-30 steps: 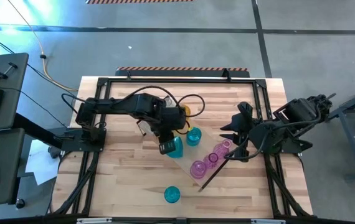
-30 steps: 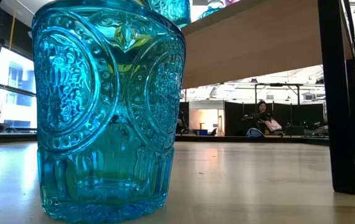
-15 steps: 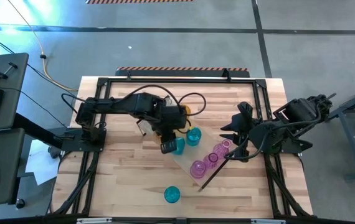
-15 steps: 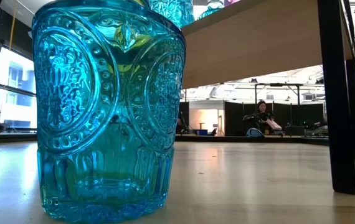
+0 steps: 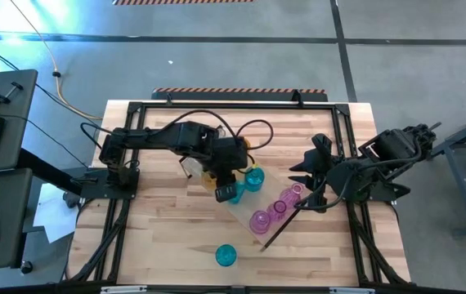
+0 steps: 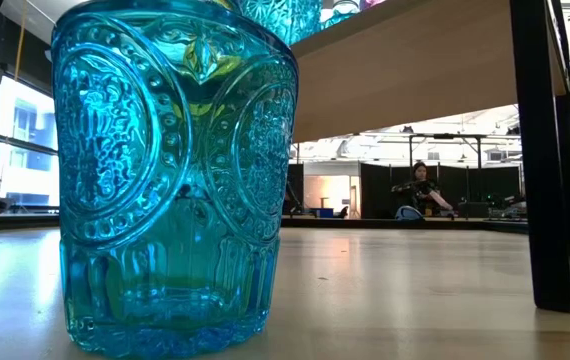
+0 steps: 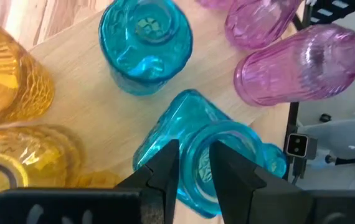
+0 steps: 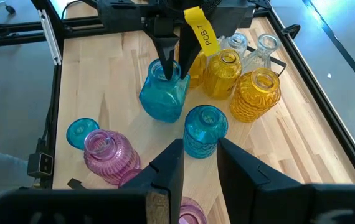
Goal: Sort vases onto shelf
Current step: Put the left blue flower vase on the shelf aligned with the other blue flower vase
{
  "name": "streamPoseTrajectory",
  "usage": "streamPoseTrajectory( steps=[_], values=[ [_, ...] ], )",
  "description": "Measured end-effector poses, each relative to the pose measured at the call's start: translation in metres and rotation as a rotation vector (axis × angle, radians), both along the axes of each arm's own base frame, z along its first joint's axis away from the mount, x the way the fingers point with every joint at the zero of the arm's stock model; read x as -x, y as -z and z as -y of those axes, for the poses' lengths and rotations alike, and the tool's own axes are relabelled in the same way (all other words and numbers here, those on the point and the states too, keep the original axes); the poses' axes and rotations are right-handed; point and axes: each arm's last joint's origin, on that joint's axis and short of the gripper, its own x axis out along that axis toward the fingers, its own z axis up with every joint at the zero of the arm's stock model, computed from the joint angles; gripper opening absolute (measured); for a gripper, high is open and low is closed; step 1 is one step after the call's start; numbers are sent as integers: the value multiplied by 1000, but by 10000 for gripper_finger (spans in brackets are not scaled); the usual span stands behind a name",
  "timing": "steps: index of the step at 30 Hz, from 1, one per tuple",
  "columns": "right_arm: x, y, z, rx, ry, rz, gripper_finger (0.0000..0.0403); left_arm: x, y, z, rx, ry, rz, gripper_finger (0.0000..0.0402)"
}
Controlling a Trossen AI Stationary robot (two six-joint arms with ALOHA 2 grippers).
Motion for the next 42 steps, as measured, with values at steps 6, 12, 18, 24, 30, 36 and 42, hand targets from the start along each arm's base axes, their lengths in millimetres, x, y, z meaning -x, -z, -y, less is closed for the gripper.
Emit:
streamPoseTrajectory(
  steps=[6, 12, 18, 24, 30, 36, 42],
  values=[
    [0, 0, 0, 0, 0, 0, 76, -1, -7, 0, 8, 4, 43, 81],
    [0, 0, 0, 0, 0, 0, 76, 3, -29, 0, 2, 7, 130, 81],
    [0, 0, 0, -18, 2, -3, 76, 15, -48, 1, -22, -3, 154, 80],
    [1, 0, -2, -29, -3, -8, 76, 34, -41, 11, -88, 17, -3, 60],
    [2, 1, -2, -33, 1, -10, 76, 37, -40, 26, -91, 65, -18, 6],
    [2, 1, -2, -33, 2, -10, 76, 31, -31, 33, -134, 60, -37, 1],
    [2, 1, -3, -41, 4, -9, 76, 16, -15, 34, -149, 56, -84, 1]
  ],
)
